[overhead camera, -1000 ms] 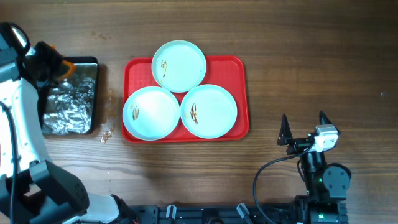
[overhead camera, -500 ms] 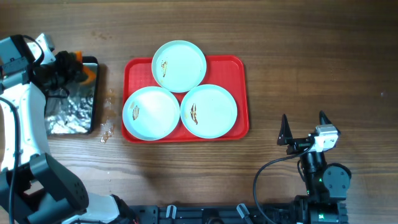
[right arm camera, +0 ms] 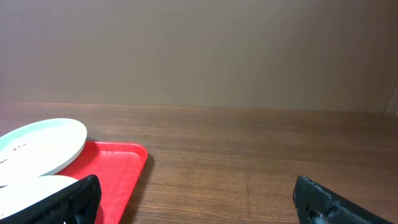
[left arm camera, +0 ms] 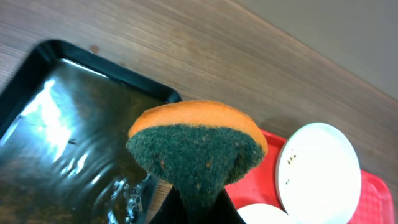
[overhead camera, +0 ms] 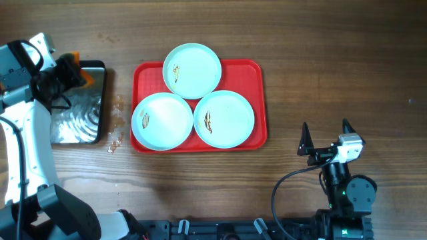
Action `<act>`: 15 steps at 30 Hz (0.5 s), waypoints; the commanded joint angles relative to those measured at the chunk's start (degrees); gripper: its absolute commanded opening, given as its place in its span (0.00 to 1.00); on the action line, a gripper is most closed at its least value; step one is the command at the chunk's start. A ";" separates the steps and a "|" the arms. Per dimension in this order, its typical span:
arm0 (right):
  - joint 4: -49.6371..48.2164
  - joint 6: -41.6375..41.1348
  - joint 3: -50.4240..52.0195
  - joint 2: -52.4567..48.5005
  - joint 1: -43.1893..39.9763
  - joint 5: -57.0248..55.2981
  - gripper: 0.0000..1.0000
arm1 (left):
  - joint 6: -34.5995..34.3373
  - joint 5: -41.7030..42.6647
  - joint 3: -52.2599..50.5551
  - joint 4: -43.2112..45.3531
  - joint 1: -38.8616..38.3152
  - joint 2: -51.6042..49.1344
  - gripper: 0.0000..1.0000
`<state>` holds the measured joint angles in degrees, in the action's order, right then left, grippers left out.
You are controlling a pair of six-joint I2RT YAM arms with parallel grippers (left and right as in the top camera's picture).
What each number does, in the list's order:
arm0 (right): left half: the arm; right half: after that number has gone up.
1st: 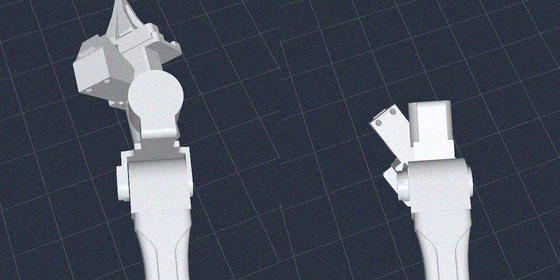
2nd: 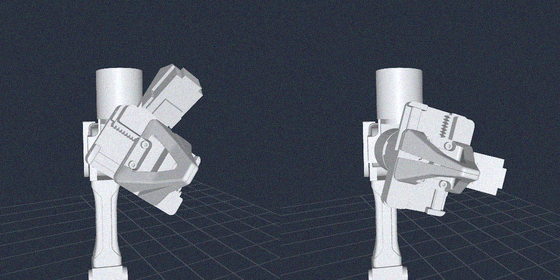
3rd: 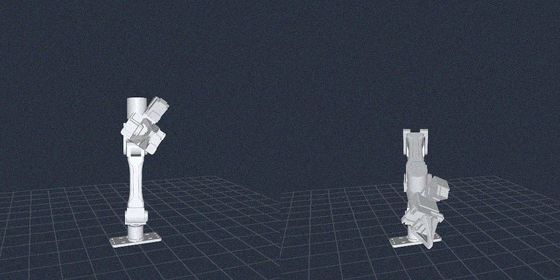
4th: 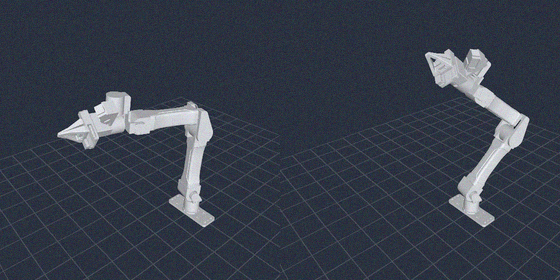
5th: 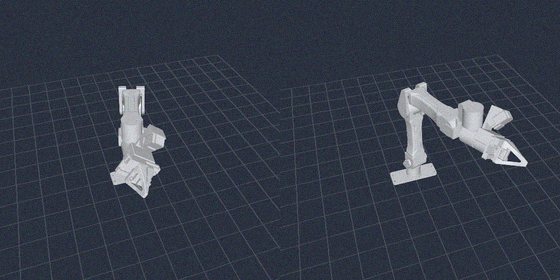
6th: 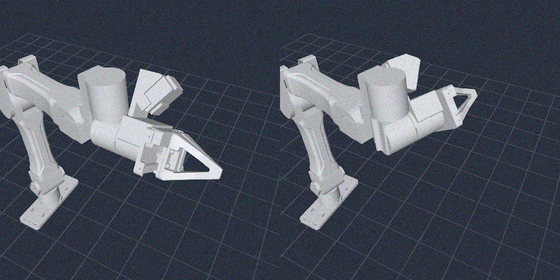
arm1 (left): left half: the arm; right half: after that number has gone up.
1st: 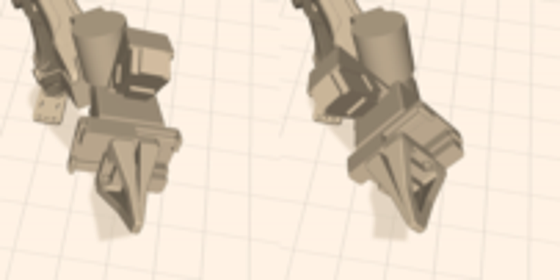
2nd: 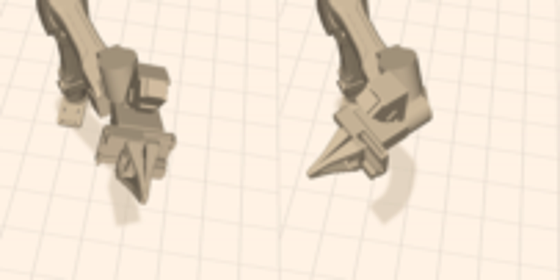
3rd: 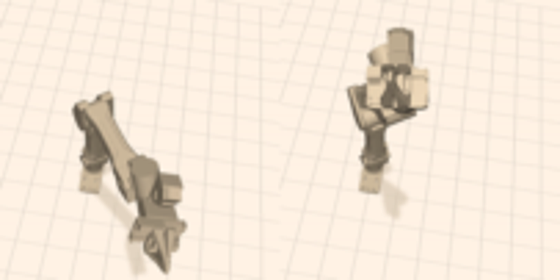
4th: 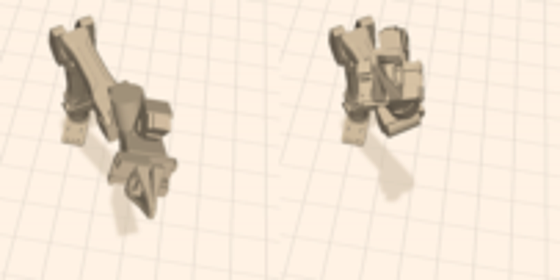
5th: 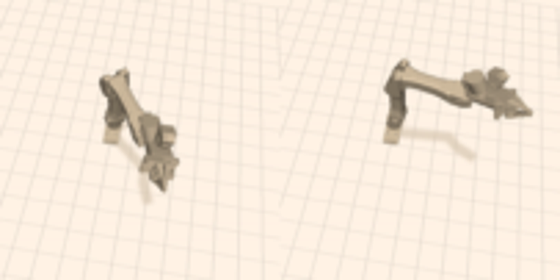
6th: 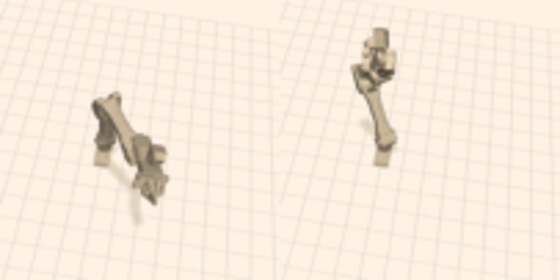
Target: Clean dirty plates on tray and stack at the side
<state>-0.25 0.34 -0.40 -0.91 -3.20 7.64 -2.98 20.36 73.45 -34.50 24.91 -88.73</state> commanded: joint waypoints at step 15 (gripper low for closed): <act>-0.17 0.79 0.11 0.11 0.24 -0.44 1.00 | 1.27 -6.38 -2.03 1.16 0.13 -1.09 0.04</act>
<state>-0.25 0.34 -0.40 -0.91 -3.20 7.64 -2.59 13.34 71.94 -33.69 24.93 -87.24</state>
